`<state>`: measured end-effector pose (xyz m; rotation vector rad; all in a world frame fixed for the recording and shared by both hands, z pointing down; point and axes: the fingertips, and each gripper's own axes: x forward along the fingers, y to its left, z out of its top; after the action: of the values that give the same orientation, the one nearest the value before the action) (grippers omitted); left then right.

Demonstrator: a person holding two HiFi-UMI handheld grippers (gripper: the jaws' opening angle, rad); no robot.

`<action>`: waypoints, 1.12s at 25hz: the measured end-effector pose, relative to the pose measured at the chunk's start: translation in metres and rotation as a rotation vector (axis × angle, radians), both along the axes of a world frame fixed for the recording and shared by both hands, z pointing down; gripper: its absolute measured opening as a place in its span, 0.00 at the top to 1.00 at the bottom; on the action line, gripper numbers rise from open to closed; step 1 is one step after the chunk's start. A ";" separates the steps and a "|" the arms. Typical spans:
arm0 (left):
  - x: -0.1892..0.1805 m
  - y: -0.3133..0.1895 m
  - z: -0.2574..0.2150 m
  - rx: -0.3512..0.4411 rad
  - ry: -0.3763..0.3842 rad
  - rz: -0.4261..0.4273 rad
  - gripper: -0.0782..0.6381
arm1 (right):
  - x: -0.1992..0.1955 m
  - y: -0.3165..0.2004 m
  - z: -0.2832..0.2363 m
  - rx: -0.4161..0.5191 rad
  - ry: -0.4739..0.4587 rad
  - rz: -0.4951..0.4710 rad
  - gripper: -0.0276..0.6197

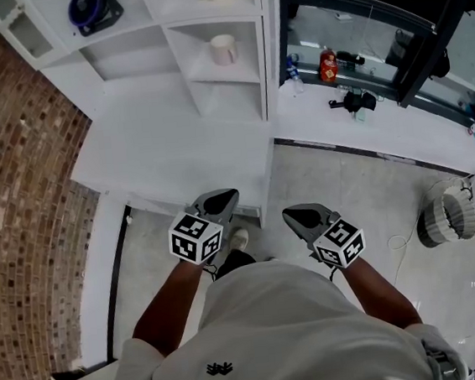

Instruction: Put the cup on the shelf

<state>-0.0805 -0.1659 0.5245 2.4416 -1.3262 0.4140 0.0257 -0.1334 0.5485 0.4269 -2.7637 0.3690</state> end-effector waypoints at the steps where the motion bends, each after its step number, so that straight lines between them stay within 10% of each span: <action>1: 0.000 0.002 0.001 -0.001 0.000 -0.001 0.88 | 0.000 0.000 0.000 0.002 0.000 0.000 0.94; 28: 0.016 0.020 0.043 -0.074 -0.047 0.044 0.88 | 0.003 -0.007 0.007 0.001 -0.006 0.017 0.94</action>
<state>-0.0640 -0.1458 0.5674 2.4176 -1.2548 0.5247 0.0285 -0.1400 0.5556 0.4499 -2.7681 0.3734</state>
